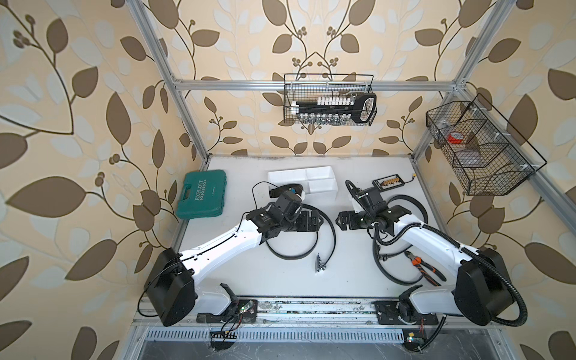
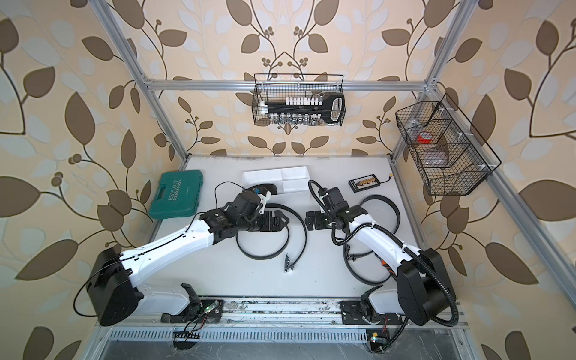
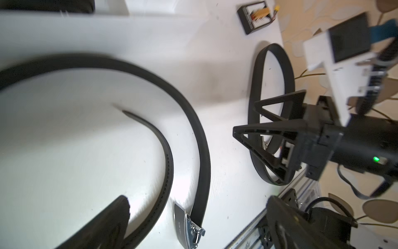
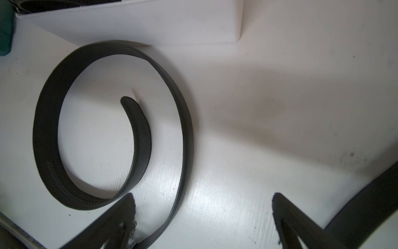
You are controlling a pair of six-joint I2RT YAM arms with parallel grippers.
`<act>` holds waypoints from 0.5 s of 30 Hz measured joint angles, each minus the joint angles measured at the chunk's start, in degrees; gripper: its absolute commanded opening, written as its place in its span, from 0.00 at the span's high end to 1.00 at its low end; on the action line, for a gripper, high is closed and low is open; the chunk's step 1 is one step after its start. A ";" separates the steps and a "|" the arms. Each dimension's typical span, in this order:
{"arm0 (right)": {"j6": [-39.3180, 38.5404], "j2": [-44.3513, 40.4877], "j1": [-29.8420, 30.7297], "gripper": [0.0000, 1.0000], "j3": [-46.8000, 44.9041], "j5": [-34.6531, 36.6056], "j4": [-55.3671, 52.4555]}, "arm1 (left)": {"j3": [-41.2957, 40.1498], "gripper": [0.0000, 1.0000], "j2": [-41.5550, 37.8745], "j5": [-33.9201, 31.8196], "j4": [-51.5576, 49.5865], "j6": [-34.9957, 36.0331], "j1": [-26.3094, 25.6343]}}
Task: Place the belts into the storage roll
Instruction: Roll the belt at the center of the board.
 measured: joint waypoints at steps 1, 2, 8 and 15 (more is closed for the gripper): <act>0.00 -0.35 -0.70 0.01 0.00 0.11 -0.11 | 0.00 0.01 -0.37 -0.33 0.04 3.17 0.00; 0.02 -0.66 -1.66 0.01 -0.02 -0.15 -0.13 | -0.15 0.01 -0.48 -0.63 -0.07 7.80 0.00; 0.50 -4.00 -8.96 0.01 -1.27 -6.97 1.29 | -0.66 0.01 0.13 -8.81 -2.45 35.91 -0.22; 2.45 -7.93 -11.87 0.01 -7.04 -16.72 4.92 | 2.29 0.05 8.26 -12.24 -2.86 70.36 -0.22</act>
